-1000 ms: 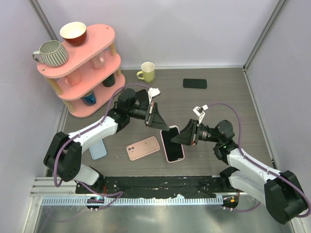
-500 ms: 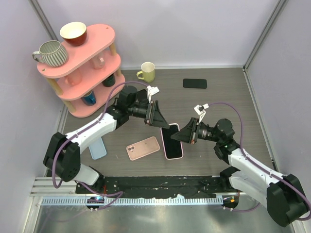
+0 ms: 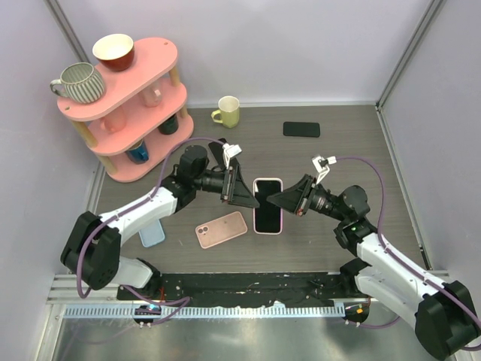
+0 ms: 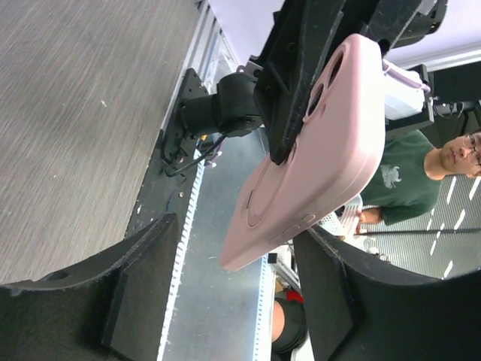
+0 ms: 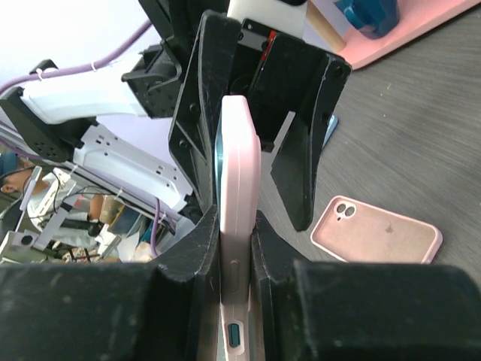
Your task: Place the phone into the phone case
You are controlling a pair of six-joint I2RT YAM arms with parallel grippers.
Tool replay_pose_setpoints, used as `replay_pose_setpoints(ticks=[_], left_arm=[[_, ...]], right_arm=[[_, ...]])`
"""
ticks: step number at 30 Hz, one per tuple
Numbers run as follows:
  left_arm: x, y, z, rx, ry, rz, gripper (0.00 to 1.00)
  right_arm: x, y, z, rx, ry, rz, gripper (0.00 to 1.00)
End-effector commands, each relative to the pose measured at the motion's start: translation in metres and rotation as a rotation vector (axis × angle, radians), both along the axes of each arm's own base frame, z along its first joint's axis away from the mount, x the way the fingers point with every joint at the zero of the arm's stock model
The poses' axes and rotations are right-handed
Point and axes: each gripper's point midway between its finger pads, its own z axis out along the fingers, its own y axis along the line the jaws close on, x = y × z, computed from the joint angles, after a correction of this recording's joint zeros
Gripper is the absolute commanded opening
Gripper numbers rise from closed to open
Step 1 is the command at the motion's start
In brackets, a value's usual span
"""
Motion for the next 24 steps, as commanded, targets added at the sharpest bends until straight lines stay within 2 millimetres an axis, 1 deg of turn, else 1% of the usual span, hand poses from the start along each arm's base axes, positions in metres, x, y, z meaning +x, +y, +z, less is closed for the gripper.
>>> replay_pose_setpoints(ticks=[1,2,3,4,5,6,7,8,9,10,11,12,14,15,16,17,18,19,20,21,22,23,24], left_arm=[[-0.005,-0.011,0.021,-0.085,-0.061,-0.048,0.62],[-0.006,-0.012,0.022,-0.091,-0.062,-0.050,0.60],[-0.007,-0.013,0.023,-0.093,-0.041,-0.049,0.54],[-0.006,-0.014,0.027,-0.117,-0.063,-0.049,0.49],[-0.007,-0.014,0.028,-0.123,-0.056,-0.053,0.44],[-0.008,-0.013,0.029,-0.126,-0.042,-0.054,0.34],[-0.008,-0.013,0.031,-0.136,-0.049,-0.057,0.28],[-0.009,-0.013,0.031,-0.137,-0.046,-0.058,0.23],[-0.011,-0.013,0.031,-0.139,-0.040,-0.063,0.11],[-0.011,-0.012,0.032,-0.141,-0.039,-0.065,0.05],[-0.011,-0.012,0.032,-0.141,-0.039,-0.063,0.00],[-0.013,-0.011,0.030,-0.139,-0.034,-0.069,0.00],[-0.015,-0.010,0.031,-0.141,-0.035,-0.077,0.00],[-0.018,-0.009,0.031,-0.141,-0.032,-0.087,0.00],[-0.020,-0.008,0.030,-0.138,-0.033,-0.095,0.00],[-0.022,-0.007,0.032,-0.139,-0.040,-0.101,0.00],[-0.022,-0.006,0.031,-0.134,-0.042,-0.101,0.00],[-0.025,-0.004,0.027,-0.112,-0.023,-0.105,0.00],[-0.026,-0.003,0.025,-0.109,-0.047,-0.110,0.00],[-0.026,-0.002,0.027,-0.106,-0.062,-0.112,0.00],[-0.028,-0.001,0.024,-0.086,-0.043,-0.114,0.00],[-0.029,0.000,0.022,-0.081,-0.066,-0.118,0.00],[-0.030,0.001,0.023,-0.079,-0.075,-0.120,0.00]], right_arm=[[0.003,-0.005,0.051,0.167,-0.120,-0.038,0.01],[0.003,-0.004,0.051,0.170,-0.117,-0.032,0.01],[0.005,-0.003,0.048,0.168,-0.104,-0.031,0.01],[0.006,-0.002,0.049,0.174,-0.102,-0.028,0.01],[0.006,-0.002,0.048,0.174,-0.098,-0.028,0.03],[0.007,-0.002,0.047,0.174,-0.092,-0.031,0.04],[0.008,-0.002,0.045,0.172,-0.085,-0.032,0.06],[0.008,-0.002,0.045,0.169,-0.082,-0.033,0.13],[0.009,-0.001,0.041,0.158,-0.068,-0.033,0.18],[0.008,-0.001,0.042,0.153,-0.069,-0.035,0.23],[0.010,-0.002,0.042,0.143,-0.077,-0.042,0.35],[0.012,-0.001,0.038,0.123,-0.056,-0.050,0.41],[0.014,-0.002,0.042,0.112,-0.083,-0.069,0.53],[0.017,-0.003,0.037,0.091,-0.061,-0.083,0.56],[0.020,-0.004,0.038,0.085,-0.059,-0.101,0.58],[0.021,-0.004,0.044,0.085,-0.070,-0.108,0.59],[0.024,-0.004,0.041,0.069,-0.060,-0.115,0.59],[0.026,-0.004,0.043,0.068,-0.056,-0.126,0.59],[0.028,-0.004,0.047,0.069,-0.061,-0.133,0.59],[0.030,-0.004,0.045,0.062,-0.050,-0.139,0.57],[0.032,-0.004,0.047,0.065,-0.050,-0.143,0.56],[0.033,-0.003,0.049,0.066,-0.050,-0.143,0.53],[0.033,-0.003,0.050,0.072,-0.052,-0.141,0.52]])
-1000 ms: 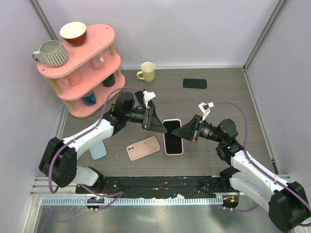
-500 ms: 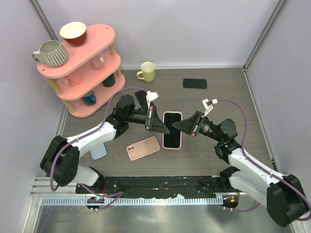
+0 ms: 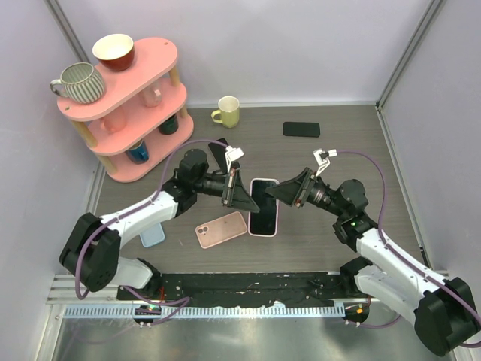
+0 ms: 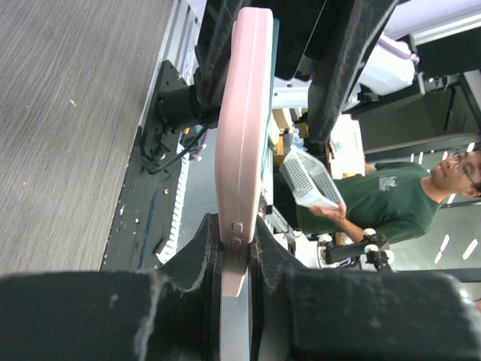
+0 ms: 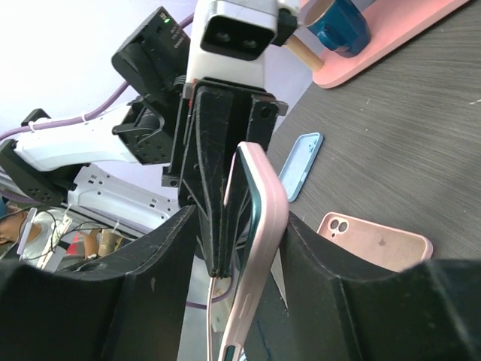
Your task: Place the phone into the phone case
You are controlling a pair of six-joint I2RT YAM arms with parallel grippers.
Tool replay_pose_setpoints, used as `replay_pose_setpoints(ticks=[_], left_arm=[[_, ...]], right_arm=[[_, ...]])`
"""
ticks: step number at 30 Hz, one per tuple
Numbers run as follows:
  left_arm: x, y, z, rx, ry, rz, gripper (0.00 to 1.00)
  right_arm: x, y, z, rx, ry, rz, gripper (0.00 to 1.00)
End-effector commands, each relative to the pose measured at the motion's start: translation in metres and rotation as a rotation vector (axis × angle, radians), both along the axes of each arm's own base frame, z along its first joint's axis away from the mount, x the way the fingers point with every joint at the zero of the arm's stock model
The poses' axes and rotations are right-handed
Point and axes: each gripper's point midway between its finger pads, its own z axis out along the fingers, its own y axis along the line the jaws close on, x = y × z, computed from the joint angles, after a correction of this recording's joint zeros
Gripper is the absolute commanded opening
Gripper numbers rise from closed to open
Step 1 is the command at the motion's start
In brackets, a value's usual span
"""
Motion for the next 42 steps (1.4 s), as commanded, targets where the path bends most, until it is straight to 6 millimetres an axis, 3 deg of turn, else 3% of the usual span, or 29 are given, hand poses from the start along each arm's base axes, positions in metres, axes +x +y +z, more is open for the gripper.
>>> replay_pose_setpoints(ticks=[1,4,8,11,12,16,17,19,21,22,23,26,27,31,32,36,42], left_arm=[[-0.016,0.009,0.010,0.012,-0.048,-0.059,0.00],[-0.017,0.012,0.006,0.034,-0.062,-0.065,0.00],[-0.015,0.012,0.000,0.063,-0.063,-0.052,0.00],[-0.012,0.011,-0.004,0.080,-0.052,-0.040,0.00],[-0.011,0.011,-0.005,0.085,-0.049,-0.035,0.00],[-0.009,0.009,-0.004,0.086,-0.050,-0.029,0.00],[-0.009,0.009,-0.004,0.086,-0.051,-0.027,0.00],[-0.007,0.009,-0.004,0.089,-0.053,-0.018,0.00],[-0.005,0.008,-0.006,0.094,-0.047,-0.013,0.00],[-0.004,0.007,-0.007,0.098,-0.047,-0.004,0.00],[-0.003,0.007,-0.007,0.101,-0.041,-0.001,0.00],[0.001,0.005,-0.009,0.106,-0.038,0.018,0.00],[0.002,0.005,-0.010,0.107,-0.037,0.020,0.00],[0.007,0.003,-0.004,0.097,-0.051,0.044,0.00],[0.007,0.002,-0.002,0.091,-0.054,0.045,0.00],[0.014,-0.003,0.017,0.017,-0.090,0.066,0.00],[0.021,-0.008,0.029,-0.038,-0.084,0.094,0.00]], right_arm=[[0.009,-0.001,0.037,0.041,-0.098,-0.040,0.50],[0.009,0.000,0.040,0.052,-0.098,-0.030,0.40],[0.005,0.001,0.039,0.060,-0.115,-0.010,0.03],[0.004,0.001,0.036,0.041,-0.121,-0.005,0.01],[0.005,0.001,0.030,0.019,-0.100,-0.007,0.02],[0.007,-0.001,0.027,-0.010,-0.076,-0.028,0.43],[0.007,-0.001,0.029,-0.014,-0.079,-0.030,0.46],[0.007,-0.001,0.025,-0.023,-0.065,-0.027,0.47],[0.006,0.002,0.022,-0.022,-0.056,-0.006,0.34],[0.003,0.003,0.018,-0.022,-0.048,0.012,0.17],[0.003,0.004,0.015,-0.019,-0.039,0.022,0.11],[-0.001,0.006,0.015,0.004,-0.039,0.051,0.04],[-0.001,0.007,0.012,-0.001,-0.031,0.057,0.05],[-0.006,0.009,0.004,-0.016,-0.009,0.094,0.47],[-0.008,0.009,0.002,-0.017,-0.002,0.102,0.51],[-0.017,0.011,-0.003,-0.010,0.006,0.149,0.56],[-0.028,0.009,-0.018,-0.005,0.033,0.179,0.52]])
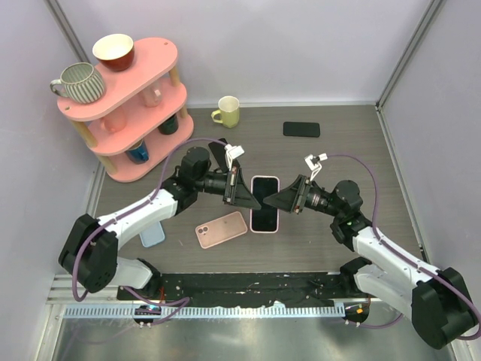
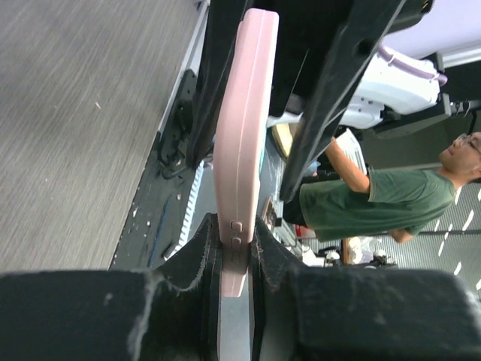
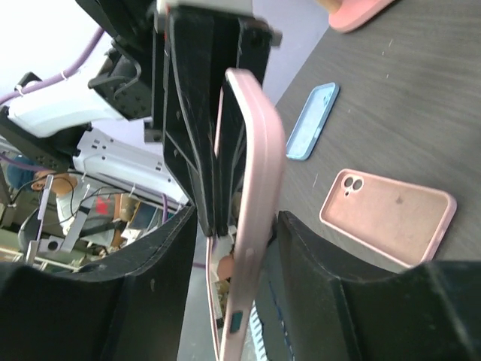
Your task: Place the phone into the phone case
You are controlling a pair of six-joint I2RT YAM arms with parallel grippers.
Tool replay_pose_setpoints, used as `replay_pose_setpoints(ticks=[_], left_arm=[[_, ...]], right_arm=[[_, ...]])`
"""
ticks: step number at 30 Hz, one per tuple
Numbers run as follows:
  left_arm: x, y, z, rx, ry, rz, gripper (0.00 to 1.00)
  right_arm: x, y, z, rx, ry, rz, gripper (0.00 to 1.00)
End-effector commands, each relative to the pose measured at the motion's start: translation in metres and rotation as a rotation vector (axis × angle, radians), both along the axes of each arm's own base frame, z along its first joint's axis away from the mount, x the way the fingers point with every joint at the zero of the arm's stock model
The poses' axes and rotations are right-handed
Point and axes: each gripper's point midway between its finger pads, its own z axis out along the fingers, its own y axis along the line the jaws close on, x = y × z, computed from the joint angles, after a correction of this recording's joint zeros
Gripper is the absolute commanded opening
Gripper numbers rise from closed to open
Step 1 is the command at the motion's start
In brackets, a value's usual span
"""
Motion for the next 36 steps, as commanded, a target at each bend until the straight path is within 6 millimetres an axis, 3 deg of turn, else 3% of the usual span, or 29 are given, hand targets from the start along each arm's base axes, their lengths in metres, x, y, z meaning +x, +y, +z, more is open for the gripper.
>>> replay_pose_setpoints(ticks=[1,2,7,10,12,13,15,16,17,19,21,22,25,29,30,31,35,36], left_arm=[[0.016,-0.009,0.034,-0.111,-0.085,0.042,0.00],[0.018,-0.010,0.032,-0.104,-0.077,0.047,0.00],[0.019,-0.011,0.025,-0.091,-0.063,0.039,0.00],[0.021,-0.009,0.020,-0.070,-0.072,0.045,0.02],[0.026,-0.003,0.010,-0.016,-0.086,0.080,0.11],[0.031,0.000,0.011,0.003,-0.109,0.098,0.21],[0.042,0.011,-0.003,0.092,-0.136,0.161,0.34],[0.045,0.016,0.001,0.109,-0.156,0.184,0.47],[0.045,0.023,-0.005,0.160,-0.135,0.208,0.53],[0.061,0.035,-0.003,0.229,-0.216,0.291,0.64],[0.067,0.051,-0.015,0.350,-0.224,0.353,0.70],[0.070,0.055,-0.011,0.374,-0.275,0.357,0.74],[0.070,0.076,-0.020,0.498,-0.313,0.388,0.79],[0.072,0.101,-0.025,0.585,-0.374,0.475,0.81],[0.071,0.105,-0.020,0.574,-0.399,0.502,0.81],[0.073,0.112,-0.028,0.602,-0.404,0.530,0.81],[0.074,0.120,-0.021,0.604,-0.427,0.583,0.81],[0.075,0.121,-0.018,0.606,-0.432,0.592,0.81]], right_arm=[[-0.017,0.000,0.004,0.030,-0.041,0.063,0.50],[-0.018,0.001,0.003,0.029,-0.042,0.066,0.48],[-0.011,-0.001,0.005,0.014,-0.062,0.026,0.05],[-0.003,-0.002,0.011,-0.002,-0.080,-0.009,0.01],[0.003,-0.003,0.011,-0.029,-0.068,-0.042,0.01],[0.007,-0.004,0.019,-0.043,-0.111,-0.059,0.01],[0.016,-0.007,0.010,-0.117,-0.077,-0.100,0.01],[0.021,-0.007,0.019,-0.135,-0.096,-0.115,0.01],[0.024,-0.010,0.006,-0.202,-0.086,-0.123,0.01],[0.034,-0.013,0.004,-0.256,-0.087,-0.157,0.01],[0.040,-0.017,-0.008,-0.313,-0.066,-0.167,0.01],[0.044,-0.018,-0.009,-0.327,-0.060,-0.176,0.01],[0.055,-0.020,-0.031,-0.385,-0.017,-0.181,0.01],[0.075,-0.026,-0.084,-0.507,0.129,-0.167,0.01],[0.079,-0.028,-0.091,-0.517,0.146,-0.160,0.01],[0.087,-0.033,-0.093,-0.516,0.163,-0.169,0.01],[0.108,-0.054,-0.123,-0.548,0.295,-0.163,0.01],[0.112,-0.059,-0.139,-0.567,0.351,-0.158,0.01]])
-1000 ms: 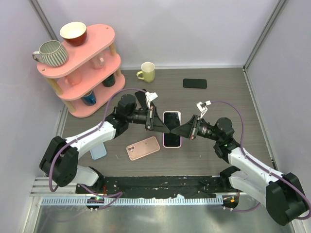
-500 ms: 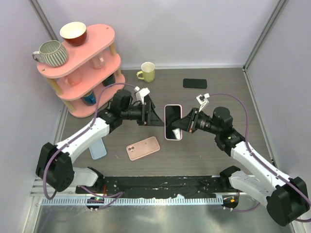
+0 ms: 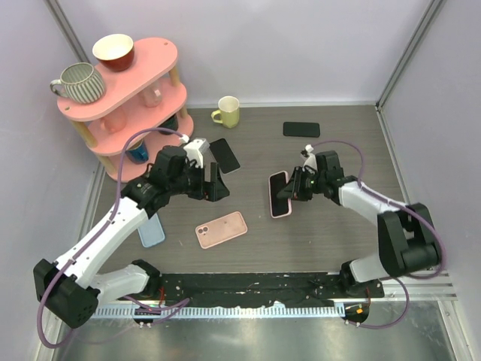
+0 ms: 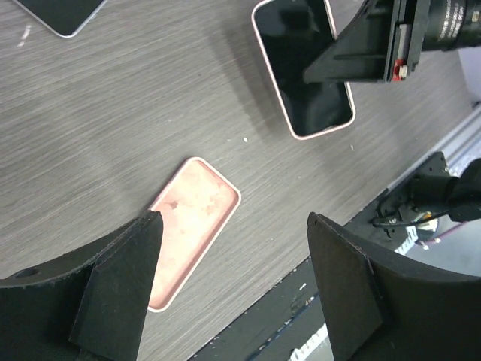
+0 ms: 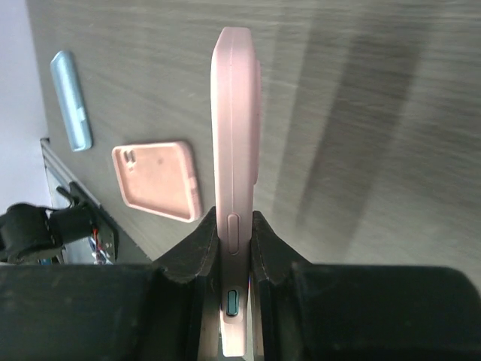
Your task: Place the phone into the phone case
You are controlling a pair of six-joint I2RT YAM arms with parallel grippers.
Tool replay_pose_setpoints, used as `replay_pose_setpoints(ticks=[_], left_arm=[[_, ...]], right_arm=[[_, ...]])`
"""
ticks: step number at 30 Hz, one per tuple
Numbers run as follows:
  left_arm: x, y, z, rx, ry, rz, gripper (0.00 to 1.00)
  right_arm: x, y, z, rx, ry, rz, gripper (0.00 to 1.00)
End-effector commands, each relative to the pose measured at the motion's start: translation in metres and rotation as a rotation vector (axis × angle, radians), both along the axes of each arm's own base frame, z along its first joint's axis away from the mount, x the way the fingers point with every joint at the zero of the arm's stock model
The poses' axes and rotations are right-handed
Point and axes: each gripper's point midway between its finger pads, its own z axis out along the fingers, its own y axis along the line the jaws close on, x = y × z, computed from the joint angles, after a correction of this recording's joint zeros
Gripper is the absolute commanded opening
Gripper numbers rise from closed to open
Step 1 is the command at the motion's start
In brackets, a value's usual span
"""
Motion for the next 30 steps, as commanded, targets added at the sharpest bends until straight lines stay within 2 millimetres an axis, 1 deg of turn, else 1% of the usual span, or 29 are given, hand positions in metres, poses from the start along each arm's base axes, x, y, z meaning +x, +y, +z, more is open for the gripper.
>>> replay_pose_setpoints(ticks=[1,2,3,6,7,10,12,13,17,19,20,21,22,23,24,25,26,27,28,29,30], left_arm=[[0.009,0.017,0.003,0.062,-0.063,0.075,0.81],[0.009,0.018,0.003,0.066,-0.061,0.077,0.81],[0.008,0.018,0.002,0.062,-0.058,0.079,0.81],[0.006,0.016,0.002,0.050,-0.051,0.068,0.81],[0.005,0.015,0.002,0.050,-0.049,0.065,0.81],[0.006,0.016,0.003,0.050,-0.052,0.068,0.81],[0.006,0.016,0.003,0.052,-0.052,0.070,0.81],[0.006,0.017,0.003,0.053,-0.054,0.073,0.81],[0.006,0.017,0.001,0.057,-0.047,0.075,0.81],[0.005,0.016,0.002,0.051,-0.048,0.067,0.81],[0.004,0.015,0.000,0.050,-0.042,0.060,0.81],[0.004,0.013,-0.001,0.046,-0.036,0.052,0.81],[0.002,0.009,0.000,0.028,-0.032,0.029,0.81],[0.002,0.006,0.000,0.017,-0.023,0.024,0.81],[0.005,0.003,0.000,0.006,-0.025,0.026,0.80],[0.005,0.000,0.001,-0.004,-0.014,0.021,0.80],[0.008,-0.004,0.008,-0.021,-0.014,0.018,0.79],[0.009,-0.008,0.002,-0.012,0.023,0.007,0.78],[0.011,-0.011,0.005,-0.017,0.036,0.003,0.77],[0.014,-0.018,0.015,-0.040,0.037,-0.014,0.76],[0.016,-0.024,0.013,-0.046,0.066,-0.026,0.75]], right_arm=[[0.039,-0.019,0.006,0.012,-0.009,-0.002,0.01],[0.038,-0.024,-0.001,0.006,0.030,-0.005,0.01],[0.040,-0.027,-0.013,0.000,0.074,-0.007,0.01],[0.037,-0.042,-0.037,-0.031,0.151,-0.043,0.01],[0.035,-0.046,-0.048,-0.047,0.186,-0.052,0.01],[0.024,-0.062,-0.076,-0.138,0.272,-0.108,0.01],[0.016,-0.071,-0.089,-0.181,0.317,-0.129,0.01],[0.011,-0.080,-0.100,-0.236,0.346,-0.150,0.01],[0.001,-0.103,-0.123,-0.348,0.409,-0.193,0.01],[-0.002,-0.113,-0.129,-0.398,0.424,-0.212,0.01],[-0.002,-0.113,-0.129,-0.399,0.422,-0.208,0.01],[0.001,-0.108,-0.126,-0.382,0.403,-0.180,0.01],[0.006,-0.099,-0.119,-0.339,0.367,-0.156,0.01],[0.009,-0.081,-0.102,-0.245,0.325,-0.103,0.01],[0.012,-0.071,-0.089,-0.182,0.289,-0.071,0.01],[0.020,-0.056,-0.075,-0.126,0.220,-0.035,0.01],[0.018,-0.039,-0.054,-0.026,0.179,0.029,0.01],[0.019,-0.030,-0.032,0.032,0.117,0.060,0.01],[0.024,-0.019,-0.011,0.099,0.048,0.090,0.01],[0.013,-0.006,0.009,0.202,0.033,0.158,0.01],[0.011,0.000,0.033,0.250,-0.034,0.186,0.01]])
